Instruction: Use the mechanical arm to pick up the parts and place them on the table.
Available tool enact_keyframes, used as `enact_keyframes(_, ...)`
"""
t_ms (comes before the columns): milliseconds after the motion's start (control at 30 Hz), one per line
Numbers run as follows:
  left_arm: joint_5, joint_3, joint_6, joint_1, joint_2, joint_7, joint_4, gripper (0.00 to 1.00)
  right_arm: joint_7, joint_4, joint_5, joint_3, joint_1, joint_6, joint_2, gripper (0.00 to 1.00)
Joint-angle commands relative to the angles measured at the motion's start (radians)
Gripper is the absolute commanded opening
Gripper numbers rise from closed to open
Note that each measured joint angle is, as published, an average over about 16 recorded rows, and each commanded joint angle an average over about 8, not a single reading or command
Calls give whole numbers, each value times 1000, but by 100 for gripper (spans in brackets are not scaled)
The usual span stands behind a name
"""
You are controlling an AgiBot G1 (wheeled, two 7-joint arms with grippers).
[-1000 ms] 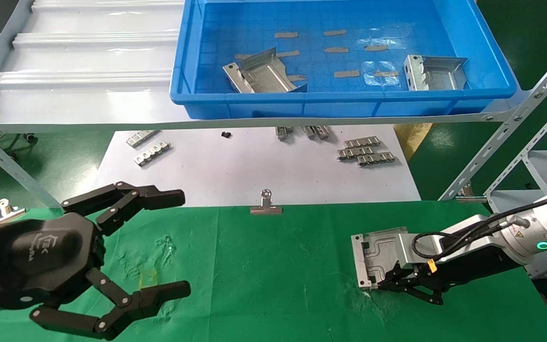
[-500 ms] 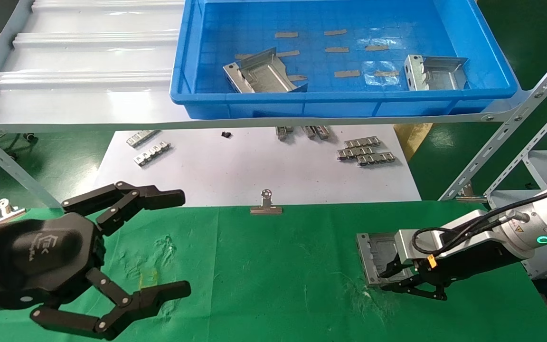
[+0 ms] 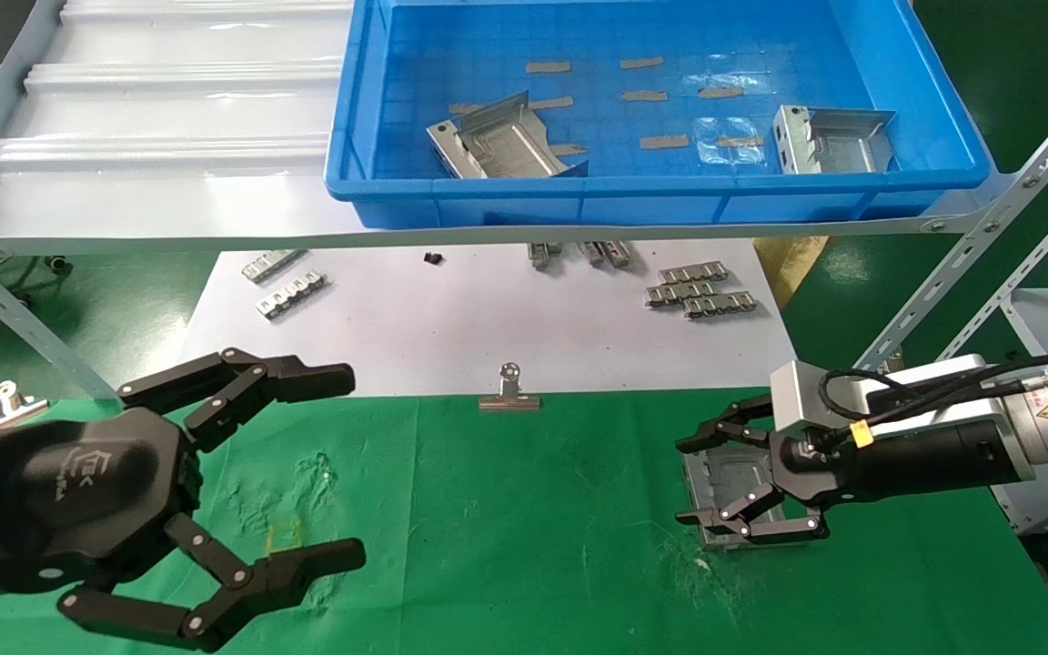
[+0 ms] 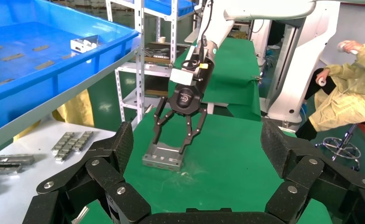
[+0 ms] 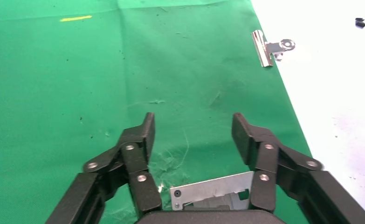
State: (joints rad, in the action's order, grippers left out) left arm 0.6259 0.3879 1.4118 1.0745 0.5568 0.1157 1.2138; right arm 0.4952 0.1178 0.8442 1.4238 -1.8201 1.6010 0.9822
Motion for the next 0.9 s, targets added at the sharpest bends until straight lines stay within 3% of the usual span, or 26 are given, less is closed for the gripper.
enact_keyframes(33, 0, 0, 0, 0, 0, 0, 0, 100, -13, 17, -29, -17, 12, 5, -18, 100)
enact_keyframes(400, 0, 0, 0, 0, 0, 0, 0, 100, -22, 37, -12, -36, 25, -2, -15, 100)
enact_keyframes(900, 0, 0, 0, 0, 0, 0, 0, 100, -185, 316, -38, -310, 203, -27, -103, 100)
